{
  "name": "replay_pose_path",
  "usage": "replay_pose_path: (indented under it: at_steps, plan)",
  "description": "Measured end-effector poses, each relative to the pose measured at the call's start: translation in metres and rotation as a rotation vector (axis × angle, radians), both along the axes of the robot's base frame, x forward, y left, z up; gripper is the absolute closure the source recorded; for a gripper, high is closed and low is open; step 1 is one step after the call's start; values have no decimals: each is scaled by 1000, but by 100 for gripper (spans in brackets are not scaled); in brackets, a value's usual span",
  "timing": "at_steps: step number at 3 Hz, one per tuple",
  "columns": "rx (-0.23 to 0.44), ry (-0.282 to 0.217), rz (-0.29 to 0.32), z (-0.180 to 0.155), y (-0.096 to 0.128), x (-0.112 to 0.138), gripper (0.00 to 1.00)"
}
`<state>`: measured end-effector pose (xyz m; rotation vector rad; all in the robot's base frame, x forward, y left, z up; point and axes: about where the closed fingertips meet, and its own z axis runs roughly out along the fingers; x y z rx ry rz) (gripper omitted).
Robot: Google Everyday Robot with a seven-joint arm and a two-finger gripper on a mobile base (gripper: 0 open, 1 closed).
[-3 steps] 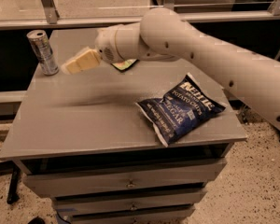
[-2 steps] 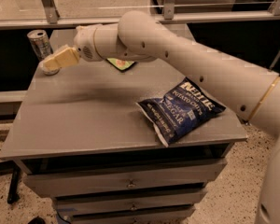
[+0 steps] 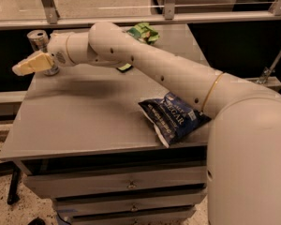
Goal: Knock redbull can over
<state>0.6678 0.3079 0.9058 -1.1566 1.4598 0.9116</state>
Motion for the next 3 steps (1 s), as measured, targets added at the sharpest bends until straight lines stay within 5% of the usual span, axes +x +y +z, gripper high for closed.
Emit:
replay_pose_path:
  at_steps: [1,3]
  plan:
    - [14,11,16,-10,24,5,15]
    - [-6,9,5,-22,18,11,62]
